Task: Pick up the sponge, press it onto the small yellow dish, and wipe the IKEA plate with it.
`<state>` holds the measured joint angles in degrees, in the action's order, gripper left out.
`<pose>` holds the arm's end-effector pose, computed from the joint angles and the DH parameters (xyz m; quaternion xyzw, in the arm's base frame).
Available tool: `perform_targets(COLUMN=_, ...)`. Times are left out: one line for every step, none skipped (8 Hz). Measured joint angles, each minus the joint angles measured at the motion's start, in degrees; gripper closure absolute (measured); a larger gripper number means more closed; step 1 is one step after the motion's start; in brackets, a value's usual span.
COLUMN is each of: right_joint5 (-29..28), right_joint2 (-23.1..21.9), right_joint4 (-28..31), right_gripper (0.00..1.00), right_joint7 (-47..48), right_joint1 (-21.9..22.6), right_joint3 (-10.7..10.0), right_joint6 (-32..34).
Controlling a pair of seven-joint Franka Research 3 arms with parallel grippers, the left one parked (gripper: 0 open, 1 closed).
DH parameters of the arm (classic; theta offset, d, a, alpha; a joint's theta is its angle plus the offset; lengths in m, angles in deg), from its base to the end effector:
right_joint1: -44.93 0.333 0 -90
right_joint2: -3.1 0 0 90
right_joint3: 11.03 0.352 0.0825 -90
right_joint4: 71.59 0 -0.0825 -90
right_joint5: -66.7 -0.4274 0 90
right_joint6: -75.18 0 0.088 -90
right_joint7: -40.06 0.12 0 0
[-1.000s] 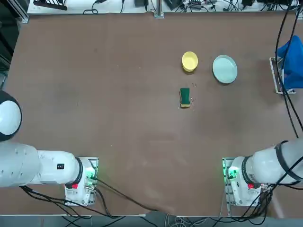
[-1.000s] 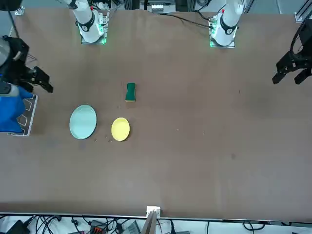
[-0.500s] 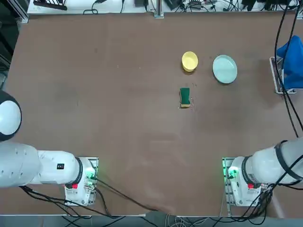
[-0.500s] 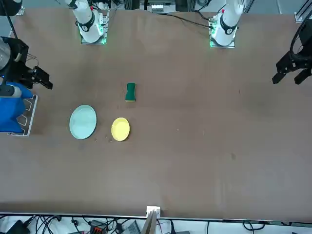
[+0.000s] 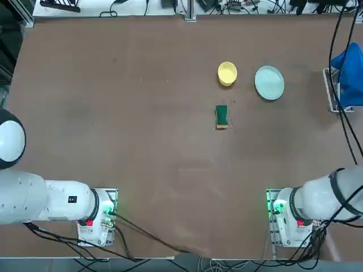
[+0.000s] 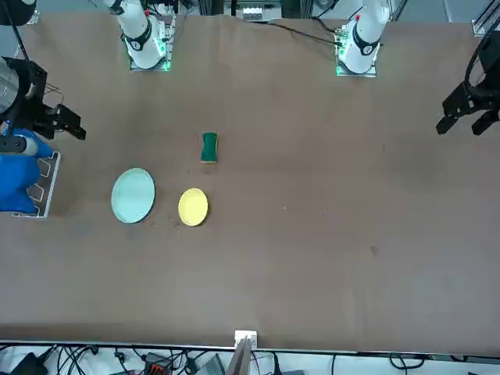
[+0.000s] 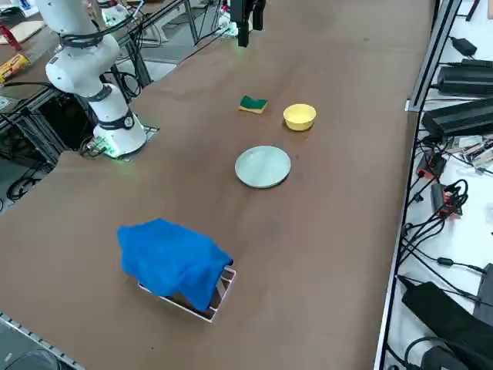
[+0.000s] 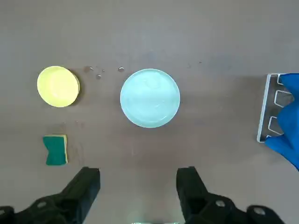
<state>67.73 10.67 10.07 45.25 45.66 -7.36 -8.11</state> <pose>0.6280 0.0431 0.6310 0.9986 -0.0075 -0.0511 0.0090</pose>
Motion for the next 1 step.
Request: perform_targets(right_joint5=0.00, right_joint2=0.18, right_joint4=0.00, right_gripper=0.00, right_joint7=0.00, right_joint1=-0.01, right_joint3=-0.02, right_joint6=0.00)
